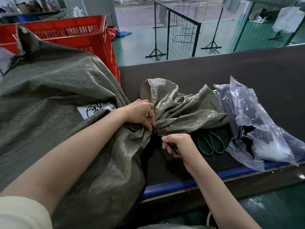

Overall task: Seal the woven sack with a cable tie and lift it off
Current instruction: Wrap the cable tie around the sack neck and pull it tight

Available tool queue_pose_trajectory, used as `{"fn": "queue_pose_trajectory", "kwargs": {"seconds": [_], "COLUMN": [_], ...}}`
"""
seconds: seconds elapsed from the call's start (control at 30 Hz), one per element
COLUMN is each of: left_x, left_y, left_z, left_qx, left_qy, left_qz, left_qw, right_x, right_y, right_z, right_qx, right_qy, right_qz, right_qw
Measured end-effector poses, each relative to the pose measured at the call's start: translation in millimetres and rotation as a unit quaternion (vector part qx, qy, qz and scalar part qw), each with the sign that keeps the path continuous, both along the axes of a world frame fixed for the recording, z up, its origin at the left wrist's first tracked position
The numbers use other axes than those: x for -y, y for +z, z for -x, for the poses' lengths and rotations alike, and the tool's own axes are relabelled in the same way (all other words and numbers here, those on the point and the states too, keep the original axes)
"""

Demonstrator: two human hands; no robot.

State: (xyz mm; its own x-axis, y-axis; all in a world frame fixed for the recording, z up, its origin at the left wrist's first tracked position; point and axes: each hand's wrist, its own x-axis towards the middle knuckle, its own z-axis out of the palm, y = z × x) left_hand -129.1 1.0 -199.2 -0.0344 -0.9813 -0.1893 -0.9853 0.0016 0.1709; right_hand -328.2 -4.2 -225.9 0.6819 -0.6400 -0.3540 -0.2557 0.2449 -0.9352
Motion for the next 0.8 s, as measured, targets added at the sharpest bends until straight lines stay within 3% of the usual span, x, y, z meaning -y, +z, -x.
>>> {"fn": "queue_pose_trajectory", "kwargs": {"seconds": [0.37, 0.8], "left_x": [0.2, 0.2], "left_y": [-3.2, -9.9], "left_z": [3.6, 0.3], "left_qx": [0.000, 0.074], "left_qy": [0.011, 0.018], "left_qz": [-0.017, -0.025], "left_qw": [1.000, 0.997], "right_x": [18.0, 7.3], "right_y": [4.2, -24.4], "right_z": [-24.1, -40.3], "right_qx": [-0.125, -0.039], "right_qy": [0.050, -0.041], "right_qz": [0.013, 0.010], "right_qw": [0.991, 0.998]}}
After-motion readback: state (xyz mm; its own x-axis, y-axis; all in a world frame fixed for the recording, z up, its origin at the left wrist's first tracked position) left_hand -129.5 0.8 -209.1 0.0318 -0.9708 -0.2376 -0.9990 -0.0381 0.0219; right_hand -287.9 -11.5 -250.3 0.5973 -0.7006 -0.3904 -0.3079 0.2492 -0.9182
